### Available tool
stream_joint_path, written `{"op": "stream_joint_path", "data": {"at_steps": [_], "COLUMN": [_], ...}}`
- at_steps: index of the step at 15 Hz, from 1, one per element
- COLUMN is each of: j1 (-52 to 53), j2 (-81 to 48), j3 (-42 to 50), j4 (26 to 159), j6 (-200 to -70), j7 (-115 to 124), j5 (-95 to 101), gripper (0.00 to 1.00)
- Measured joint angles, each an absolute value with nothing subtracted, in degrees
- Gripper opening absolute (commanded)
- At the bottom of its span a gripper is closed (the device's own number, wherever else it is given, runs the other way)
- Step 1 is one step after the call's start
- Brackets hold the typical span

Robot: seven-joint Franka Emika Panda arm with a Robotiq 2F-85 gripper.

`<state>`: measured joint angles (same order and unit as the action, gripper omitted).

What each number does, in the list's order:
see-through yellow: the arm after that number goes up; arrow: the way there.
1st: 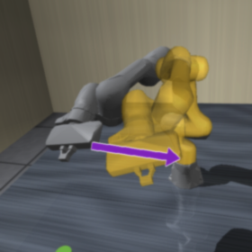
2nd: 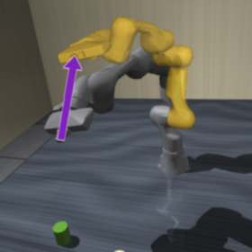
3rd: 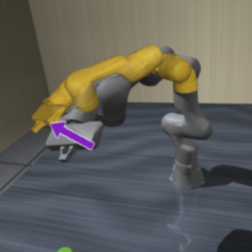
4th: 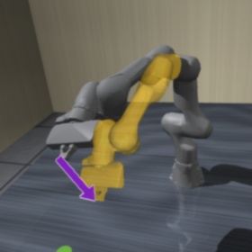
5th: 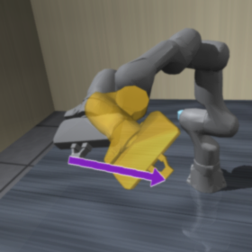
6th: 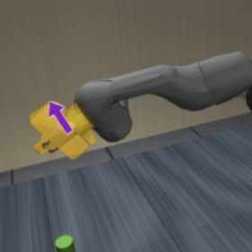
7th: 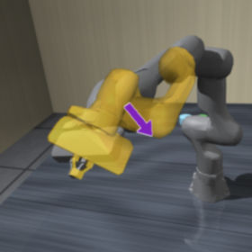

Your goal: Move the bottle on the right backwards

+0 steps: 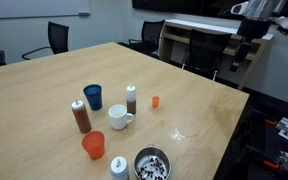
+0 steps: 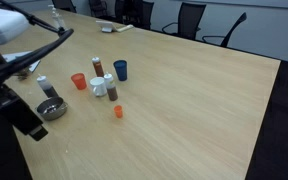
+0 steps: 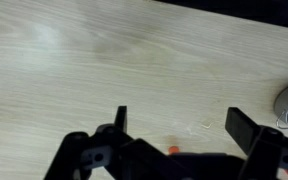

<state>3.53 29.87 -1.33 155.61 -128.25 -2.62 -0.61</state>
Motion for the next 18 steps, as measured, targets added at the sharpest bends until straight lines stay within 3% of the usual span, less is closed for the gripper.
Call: {"op": "stream_joint_path", "data": {"at_steps": [7, 18], "j1": [7.02, 12.53], "j2": [27.26, 4.58], "j3": [-1.41, -3.19], "j4": [154.36, 137.98], "j6": [-132.13, -146.42], "j7": [-2.83, -4.64], "j5": [-3.33, -9.17], "gripper": [1.00, 1.00]}}
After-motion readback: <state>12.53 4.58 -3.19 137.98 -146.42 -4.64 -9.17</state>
